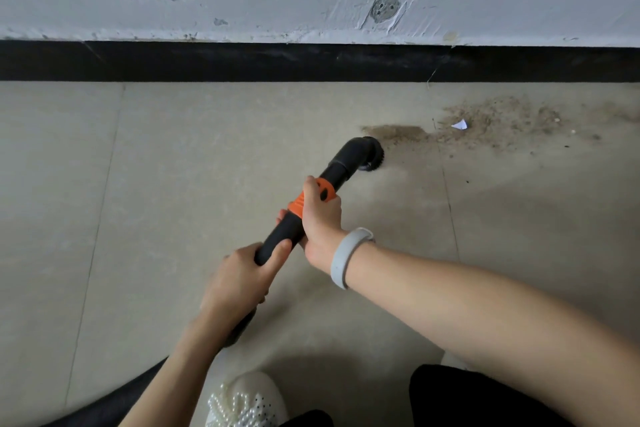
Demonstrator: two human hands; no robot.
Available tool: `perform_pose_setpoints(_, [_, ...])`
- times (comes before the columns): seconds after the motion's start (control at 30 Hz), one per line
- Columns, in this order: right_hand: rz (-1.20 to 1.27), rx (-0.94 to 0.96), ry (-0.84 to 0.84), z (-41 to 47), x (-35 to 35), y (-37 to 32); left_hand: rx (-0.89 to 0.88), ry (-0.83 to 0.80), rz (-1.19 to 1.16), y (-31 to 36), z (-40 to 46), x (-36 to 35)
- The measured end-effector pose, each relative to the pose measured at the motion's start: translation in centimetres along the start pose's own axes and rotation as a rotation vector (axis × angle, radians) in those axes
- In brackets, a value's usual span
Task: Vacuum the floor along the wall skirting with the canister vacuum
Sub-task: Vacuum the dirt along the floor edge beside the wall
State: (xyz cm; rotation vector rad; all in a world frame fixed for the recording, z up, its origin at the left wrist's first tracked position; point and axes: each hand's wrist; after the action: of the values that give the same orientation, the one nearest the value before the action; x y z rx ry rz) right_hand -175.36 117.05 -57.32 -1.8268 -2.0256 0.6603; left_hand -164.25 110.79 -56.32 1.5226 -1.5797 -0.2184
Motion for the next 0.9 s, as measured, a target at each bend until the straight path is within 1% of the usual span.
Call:
perform_pose_setpoints(0.07, [0.036,0.009,0.007,-0.4,0.9,0.5,-0.016,-0.008,0.041,-0.2,-0.4,-0.4])
perform_pose_setpoints(0.17, [0.019,0.025,0.013,-0.1,0.5,-0.5,-0.011,0.023,0.046,0.5,0.3,-0.3])
perform_pose_setpoints(0.3, [-0.002,0.024,-0.096,0.8,-1.0,-3.5,-0.019,0.115,0.037,2.1,2.2,0.2])
perform_pose_setpoints(0.37, [-0.036,0.017,-0.142,1.6,-1.3,-5.0,-0.008,0.123,-0.005,2.9,3.2,0.4])
perform_pose_setpoints(0.43, [-0.057,0.012,-0.151,2.0,-1.2,-6.0,-0.006,0.105,-0.012,3.7,4.0,0.5])
perform_pose_setpoints(0.57, [-0.045,0.01,-0.069,1.8,-0.7,-5.6,-0.008,0.062,0.011,4.1,3.8,0.3])
perform_pose_setpoints(0.73, [-0.001,-0.007,0.044,0.3,1.5,-1.7,-0.004,-0.042,0.028,1.4,1.3,-1.0])
perform_pose_setpoints(0.8, [0.025,-0.005,0.054,0.0,2.2,-0.9,-0.008,-0.054,0.06,0.8,0.7,-1.4])
perform_pose_setpoints(0.9, [0.021,0.016,0.03,0.4,1.9,-1.8,-0.011,-0.014,0.045,1.4,1.2,-1.4])
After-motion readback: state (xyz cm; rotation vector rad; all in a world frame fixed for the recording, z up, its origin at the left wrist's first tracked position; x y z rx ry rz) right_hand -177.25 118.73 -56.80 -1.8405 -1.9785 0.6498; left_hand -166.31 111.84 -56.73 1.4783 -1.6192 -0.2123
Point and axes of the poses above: each hand's wrist, its own z-axis towards the middle knuckle, its own x-axis out of the back of the hand, y = z × x, and after that the axes turned 9 degrees about -z, right-handed
